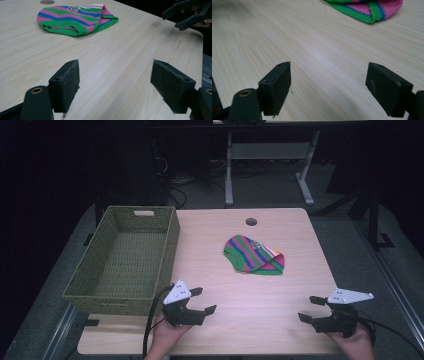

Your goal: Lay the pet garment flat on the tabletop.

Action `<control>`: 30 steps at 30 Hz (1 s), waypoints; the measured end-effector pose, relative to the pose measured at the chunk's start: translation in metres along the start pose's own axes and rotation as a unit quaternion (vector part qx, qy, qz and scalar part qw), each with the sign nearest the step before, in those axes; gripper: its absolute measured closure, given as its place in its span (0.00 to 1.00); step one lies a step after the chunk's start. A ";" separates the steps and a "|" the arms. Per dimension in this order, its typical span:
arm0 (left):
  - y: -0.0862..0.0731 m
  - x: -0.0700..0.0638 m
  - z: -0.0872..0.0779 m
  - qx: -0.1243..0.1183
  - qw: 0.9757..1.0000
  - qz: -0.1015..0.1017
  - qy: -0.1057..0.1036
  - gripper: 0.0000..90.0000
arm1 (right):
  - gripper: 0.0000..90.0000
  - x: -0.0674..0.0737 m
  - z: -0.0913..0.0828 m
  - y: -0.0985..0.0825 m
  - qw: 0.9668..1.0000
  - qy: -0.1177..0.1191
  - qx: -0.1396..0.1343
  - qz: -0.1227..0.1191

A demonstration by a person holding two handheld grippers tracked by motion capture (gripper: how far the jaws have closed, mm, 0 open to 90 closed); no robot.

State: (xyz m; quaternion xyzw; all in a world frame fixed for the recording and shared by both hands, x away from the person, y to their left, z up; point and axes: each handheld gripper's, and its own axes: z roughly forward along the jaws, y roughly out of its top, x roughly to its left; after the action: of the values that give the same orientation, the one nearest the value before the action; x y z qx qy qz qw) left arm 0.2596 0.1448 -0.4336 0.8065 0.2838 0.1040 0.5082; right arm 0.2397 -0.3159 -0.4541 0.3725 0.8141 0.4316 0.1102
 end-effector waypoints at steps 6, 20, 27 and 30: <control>-0.001 0.000 0.000 0.007 1.000 -0.002 0.005 0.25 | 0.21 -0.001 0.003 0.002 1.000 0.012 0.006 0.000; -0.002 0.000 0.000 0.008 1.000 0.001 -0.003 0.25 | 0.20 -0.004 0.022 0.044 0.999 0.033 0.037 -0.013; -0.003 0.005 -0.002 0.006 1.000 -0.009 -0.003 0.25 | 0.21 -0.016 0.041 0.072 0.997 0.055 0.057 -0.015; -0.002 0.005 -0.003 0.000 1.000 -0.008 -0.002 0.25 | 0.21 -0.020 0.047 0.082 0.996 0.053 0.066 -0.012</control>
State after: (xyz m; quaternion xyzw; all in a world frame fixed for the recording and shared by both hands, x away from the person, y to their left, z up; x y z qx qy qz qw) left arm 0.2617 0.1504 -0.4350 0.8044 0.2894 0.0978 0.5096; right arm 0.3195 -0.2717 -0.4208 0.3458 0.8500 0.3947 0.0469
